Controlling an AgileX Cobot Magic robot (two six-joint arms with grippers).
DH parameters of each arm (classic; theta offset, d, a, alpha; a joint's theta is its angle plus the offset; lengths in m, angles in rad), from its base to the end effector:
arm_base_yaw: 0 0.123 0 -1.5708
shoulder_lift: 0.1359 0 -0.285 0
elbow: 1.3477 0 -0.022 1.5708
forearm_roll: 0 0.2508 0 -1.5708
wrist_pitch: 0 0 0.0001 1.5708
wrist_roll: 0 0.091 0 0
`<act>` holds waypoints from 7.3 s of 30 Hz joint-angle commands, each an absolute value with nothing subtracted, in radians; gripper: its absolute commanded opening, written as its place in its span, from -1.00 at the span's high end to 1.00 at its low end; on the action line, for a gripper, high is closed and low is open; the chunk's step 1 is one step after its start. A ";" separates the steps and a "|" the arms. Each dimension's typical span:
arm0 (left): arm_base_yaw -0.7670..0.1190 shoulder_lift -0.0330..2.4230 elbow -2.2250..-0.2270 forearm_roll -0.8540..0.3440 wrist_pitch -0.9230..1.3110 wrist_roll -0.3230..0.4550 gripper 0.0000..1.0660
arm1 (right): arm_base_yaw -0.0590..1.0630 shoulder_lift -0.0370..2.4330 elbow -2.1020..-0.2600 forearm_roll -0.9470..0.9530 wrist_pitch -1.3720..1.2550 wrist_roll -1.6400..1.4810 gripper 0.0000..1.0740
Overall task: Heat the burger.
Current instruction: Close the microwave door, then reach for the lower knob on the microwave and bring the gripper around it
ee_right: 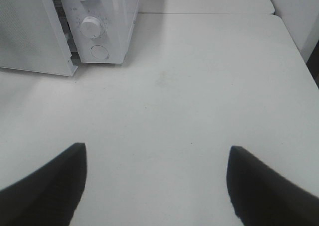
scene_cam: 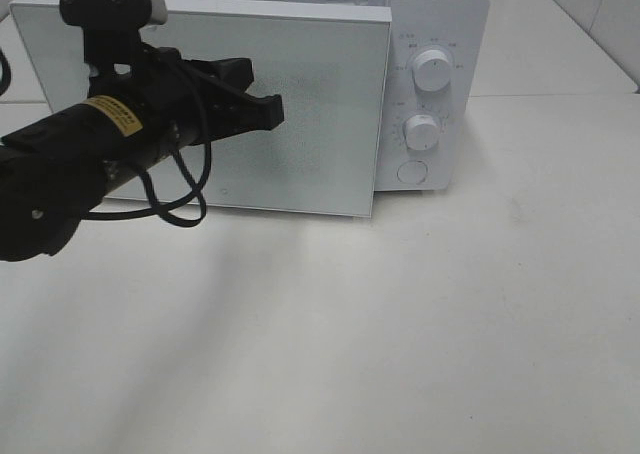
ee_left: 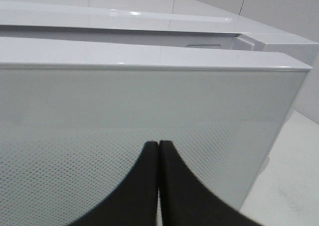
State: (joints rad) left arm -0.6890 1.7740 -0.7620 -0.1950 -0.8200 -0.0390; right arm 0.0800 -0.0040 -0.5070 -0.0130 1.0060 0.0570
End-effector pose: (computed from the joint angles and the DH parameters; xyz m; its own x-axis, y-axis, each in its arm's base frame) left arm 0.2805 -0.2144 0.1944 -0.1764 -0.0754 -0.9814 0.4978 0.8533 -0.1550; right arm -0.0041 -0.0013 0.2837 -0.3983 0.0182 -0.9171 -0.0500 0.9979 0.0416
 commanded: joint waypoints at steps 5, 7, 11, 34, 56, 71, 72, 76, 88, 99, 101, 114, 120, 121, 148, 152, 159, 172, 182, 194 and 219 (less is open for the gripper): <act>-0.716 1.848 -0.882 -0.257 -0.821 -0.017 1.00 | 0.076 -0.032 -0.501 -0.012 0.996 0.041 -0.41; -0.716 1.859 -0.897 -0.259 -0.820 -0.017 1.00 | 0.076 -0.032 -0.501 -0.012 0.996 0.041 -0.41; -0.716 1.896 -0.961 -0.313 -0.813 -0.017 1.00 | 0.076 -0.032 -0.501 -0.012 0.996 0.041 -0.41; -0.696 2.003 -1.135 -0.412 -0.740 0.113 1.00 | 0.076 -0.032 -0.501 -0.012 0.996 0.041 -0.41; -0.749 1.798 -1.132 -0.408 -0.098 0.116 1.00 | 0.076 -0.032 -0.501 -0.012 0.996 0.041 -0.41; -0.749 1.681 -1.133 -0.412 0.476 0.113 -0.87 | 0.076 -0.032 -0.501 -0.013 0.996 0.045 -0.41; -0.749 1.672 -1.133 -0.412 0.499 0.113 -0.87 | 0.076 -0.032 -0.501 -0.013 0.996 0.045 -0.41; -0.749 1.622 -1.133 -0.403 0.579 0.114 -0.87 | 0.076 -0.032 -0.501 -0.013 0.996 0.044 -0.41; -0.717 1.485 -1.133 -0.280 0.925 0.098 -0.87 | 0.076 -0.032 -0.501 -0.013 0.996 0.044 -0.41; -0.482 1.436 -1.132 -0.277 1.174 0.100 -0.86 | 0.076 -0.032 -0.501 -0.013 0.996 0.044 -0.41; -0.432 1.417 -1.132 -0.277 1.192 0.107 -0.86 | 0.076 -0.032 -0.501 -0.013 0.996 0.044 -0.41; -0.100 1.243 -1.132 -0.241 1.242 0.087 -0.84 | 0.076 -0.032 -0.501 -0.013 0.996 0.044 -0.41; -0.091 1.154 -1.104 -0.208 1.282 0.087 -0.84 | 0.076 -0.032 -0.501 -0.013 0.996 0.044 -0.41; -0.091 1.154 -1.104 -0.208 1.282 0.087 -0.84 | 0.076 -0.032 -0.501 -0.013 0.996 0.044 -0.41; -0.091 0.620 -0.518 -0.128 1.070 0.022 -0.84 | 0.076 -0.032 -0.501 -0.013 0.996 0.044 -0.41; -0.091 0.510 -0.518 -0.113 1.070 0.022 -0.84 | 0.076 -0.032 -0.501 -0.013 0.996 0.044 -0.41; -0.091 0.375 -0.518 -0.111 1.070 0.023 -0.84 | 0.076 -0.032 -0.501 -0.013 0.996 0.044 -0.41; -0.091 0.053 -0.518 -0.132 1.068 0.023 -0.84 | 0.076 -0.032 -0.501 -0.013 0.996 0.044 -0.41; -0.091 -0.031 -0.517 -0.134 1.068 0.024 -0.84 | 0.076 -0.031 -0.501 -0.013 0.996 0.044 -0.41; -0.091 -0.031 -0.517 -0.135 1.068 0.023 -0.84 | 0.076 -0.031 -0.501 -0.013 0.996 0.044 -0.41; -0.091 -0.030 -0.517 -0.140 1.068 0.024 -0.83 | 0.076 -0.010 -0.501 -0.010 0.994 0.048 -0.41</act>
State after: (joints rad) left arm -0.0930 -0.0050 -0.5210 -0.1380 1.0770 0.0290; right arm 0.0800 -0.0040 -0.5070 -0.0130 1.0060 0.0570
